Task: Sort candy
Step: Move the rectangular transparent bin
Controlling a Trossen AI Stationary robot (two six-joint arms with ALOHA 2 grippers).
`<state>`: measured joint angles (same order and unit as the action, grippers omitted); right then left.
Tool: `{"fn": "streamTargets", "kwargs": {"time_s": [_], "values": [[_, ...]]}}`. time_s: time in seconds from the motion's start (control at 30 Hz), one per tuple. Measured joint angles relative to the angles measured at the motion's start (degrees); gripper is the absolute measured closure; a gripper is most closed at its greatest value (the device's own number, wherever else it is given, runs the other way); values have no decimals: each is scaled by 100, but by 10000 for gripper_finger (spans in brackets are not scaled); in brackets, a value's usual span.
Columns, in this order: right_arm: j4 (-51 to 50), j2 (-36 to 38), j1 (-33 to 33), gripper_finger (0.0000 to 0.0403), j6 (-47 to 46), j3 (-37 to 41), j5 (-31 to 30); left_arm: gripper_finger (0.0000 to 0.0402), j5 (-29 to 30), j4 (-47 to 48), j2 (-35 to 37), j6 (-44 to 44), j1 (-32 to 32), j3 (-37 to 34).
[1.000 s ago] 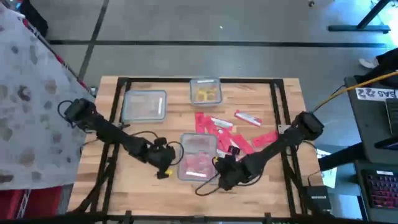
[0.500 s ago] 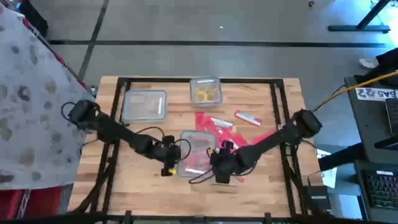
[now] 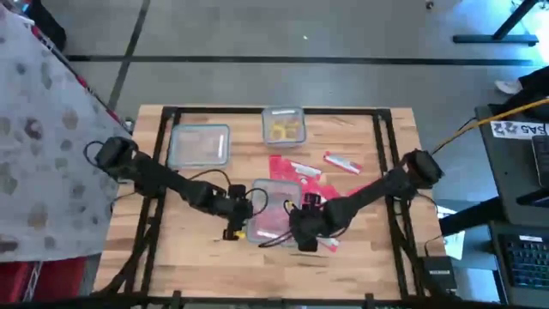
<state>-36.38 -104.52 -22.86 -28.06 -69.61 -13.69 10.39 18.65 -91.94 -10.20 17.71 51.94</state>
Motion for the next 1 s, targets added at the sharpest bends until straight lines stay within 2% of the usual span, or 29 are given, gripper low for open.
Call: {"fn": "streamTargets", "kwargs": {"time_s": [0.13, 0.3, 0.4, 0.67, 1.0], "values": [[-335, 3, 60, 212, 11, -192, -24, 151, 9, -12, -6, 42, -74, 35], [-1146, 168, 66, 212, 75, -545, -71, 151, 2, 458, -13, 168, -238, 518], [-1525, 310, 130, 212, 202, -664, -192, 152, -223, 897, -12, 168, -508, 842], [-2830, 998, 555, 212, 325, -610, -475, 157, -351, 931, -49, 702, -1372, 1499], [-3645, 1955, 1344, 212, 351, -11, -724, 157, -597, 880, -1195, 1544, -2347, 2736]]}}
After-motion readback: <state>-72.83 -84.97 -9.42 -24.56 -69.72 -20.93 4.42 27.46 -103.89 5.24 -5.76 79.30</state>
